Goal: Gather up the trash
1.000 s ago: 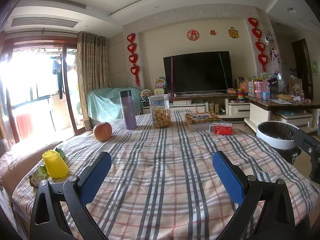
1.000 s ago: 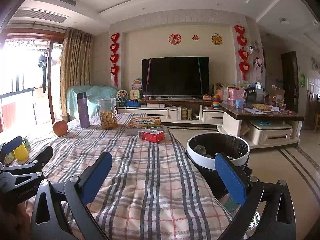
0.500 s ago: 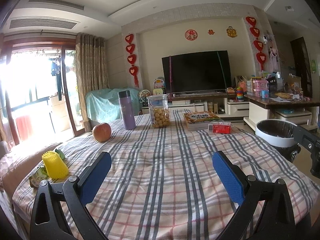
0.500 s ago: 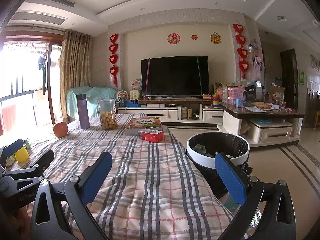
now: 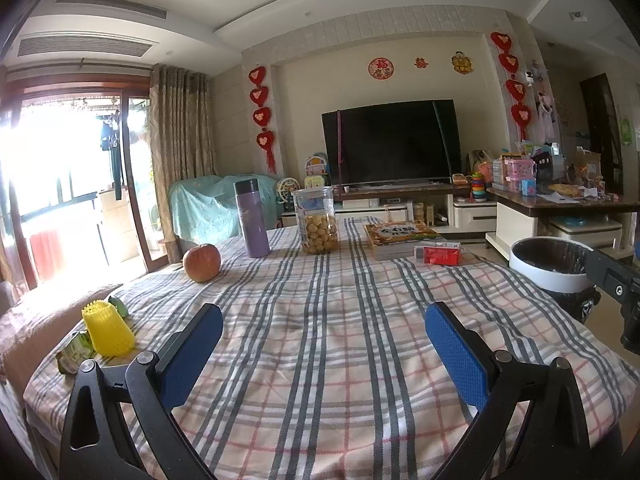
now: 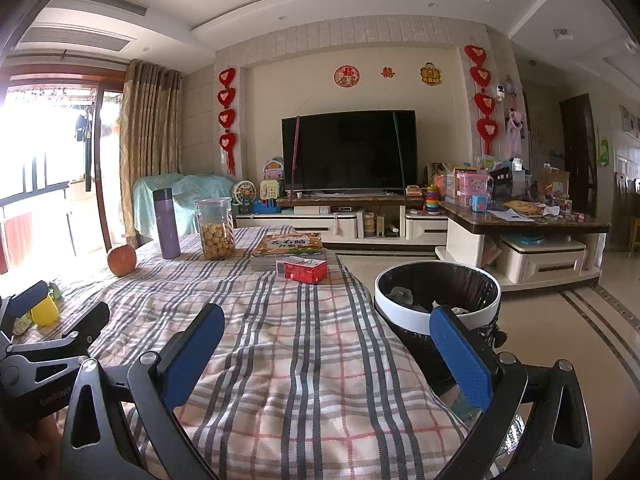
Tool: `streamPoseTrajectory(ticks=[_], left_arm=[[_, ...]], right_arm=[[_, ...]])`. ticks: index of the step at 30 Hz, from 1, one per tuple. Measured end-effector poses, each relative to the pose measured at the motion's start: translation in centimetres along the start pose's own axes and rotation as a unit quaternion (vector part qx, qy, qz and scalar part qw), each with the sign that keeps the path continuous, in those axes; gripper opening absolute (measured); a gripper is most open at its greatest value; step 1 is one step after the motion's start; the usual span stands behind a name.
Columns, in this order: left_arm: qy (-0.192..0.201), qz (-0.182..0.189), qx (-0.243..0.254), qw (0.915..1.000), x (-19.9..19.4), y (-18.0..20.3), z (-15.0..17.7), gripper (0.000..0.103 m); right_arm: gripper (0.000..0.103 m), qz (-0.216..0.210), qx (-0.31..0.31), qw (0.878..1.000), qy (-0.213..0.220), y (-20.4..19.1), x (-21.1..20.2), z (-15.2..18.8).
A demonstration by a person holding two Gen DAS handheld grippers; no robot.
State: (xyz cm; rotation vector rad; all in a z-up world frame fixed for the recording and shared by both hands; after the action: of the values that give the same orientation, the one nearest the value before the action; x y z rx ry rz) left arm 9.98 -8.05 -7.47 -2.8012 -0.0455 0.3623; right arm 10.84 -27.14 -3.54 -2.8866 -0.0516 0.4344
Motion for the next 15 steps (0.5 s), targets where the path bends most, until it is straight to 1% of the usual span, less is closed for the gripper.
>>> streamPoseTrajectory(ticks=[15], left_arm=[[-0.001, 0.0, -0.001, 1.0, 0.06, -0.06, 0.01, 0.103]], right_arm=[[0.103, -0.001, -0.003, 1.0, -0.001, -0.13, 0.11, 0.03]])
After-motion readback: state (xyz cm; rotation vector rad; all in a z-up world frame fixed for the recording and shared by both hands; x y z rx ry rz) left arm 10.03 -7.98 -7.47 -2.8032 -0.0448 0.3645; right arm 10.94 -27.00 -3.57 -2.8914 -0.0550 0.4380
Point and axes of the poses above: each gripper's, at about its wrist camera, not at the fingertips, and x roughly the way its jaws point, y to its right, z to its underside, the point moved 10 cm from there along x, roughly the way its jaws point, and after that the axes turned 12 degrees about x, right-handed, at the moved point
